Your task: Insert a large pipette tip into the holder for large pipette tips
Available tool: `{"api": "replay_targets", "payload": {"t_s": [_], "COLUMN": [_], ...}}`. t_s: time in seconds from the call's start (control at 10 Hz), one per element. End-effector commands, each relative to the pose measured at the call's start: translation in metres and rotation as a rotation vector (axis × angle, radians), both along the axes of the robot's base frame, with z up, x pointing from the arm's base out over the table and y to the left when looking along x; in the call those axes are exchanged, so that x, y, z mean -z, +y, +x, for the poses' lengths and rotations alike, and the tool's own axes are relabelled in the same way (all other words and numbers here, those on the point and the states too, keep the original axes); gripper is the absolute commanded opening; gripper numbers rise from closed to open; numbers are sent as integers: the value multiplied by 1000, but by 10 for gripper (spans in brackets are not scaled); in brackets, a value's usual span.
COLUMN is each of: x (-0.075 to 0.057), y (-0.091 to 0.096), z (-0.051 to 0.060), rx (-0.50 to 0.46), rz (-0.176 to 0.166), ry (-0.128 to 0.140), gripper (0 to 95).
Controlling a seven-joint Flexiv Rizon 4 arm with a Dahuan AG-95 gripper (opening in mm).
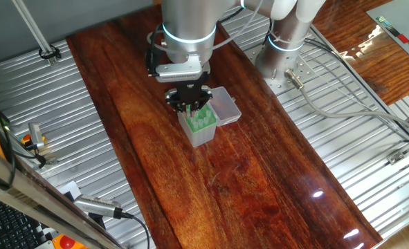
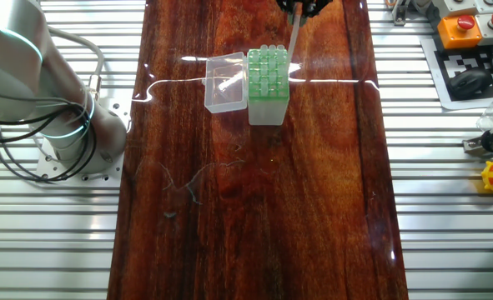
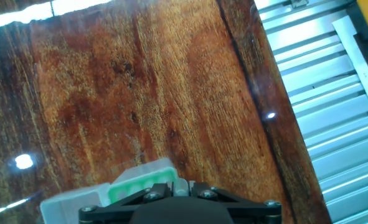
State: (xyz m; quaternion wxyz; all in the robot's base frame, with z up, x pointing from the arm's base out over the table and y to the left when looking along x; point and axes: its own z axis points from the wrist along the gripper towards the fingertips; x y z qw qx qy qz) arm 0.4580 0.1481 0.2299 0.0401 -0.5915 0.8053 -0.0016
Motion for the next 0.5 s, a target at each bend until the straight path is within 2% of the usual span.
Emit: {"api": "replay_targets", "payload": {"t_s": [0.1, 0.3, 0.5], "x": [2, -1, -5], "y": [-2, -1, 2], "z": [1, 4, 8], "rx": [-4, 9, 17], "rz": [5, 39, 47], "ry": [-1, 0, 0], "gripper": [0, 0, 0]}}
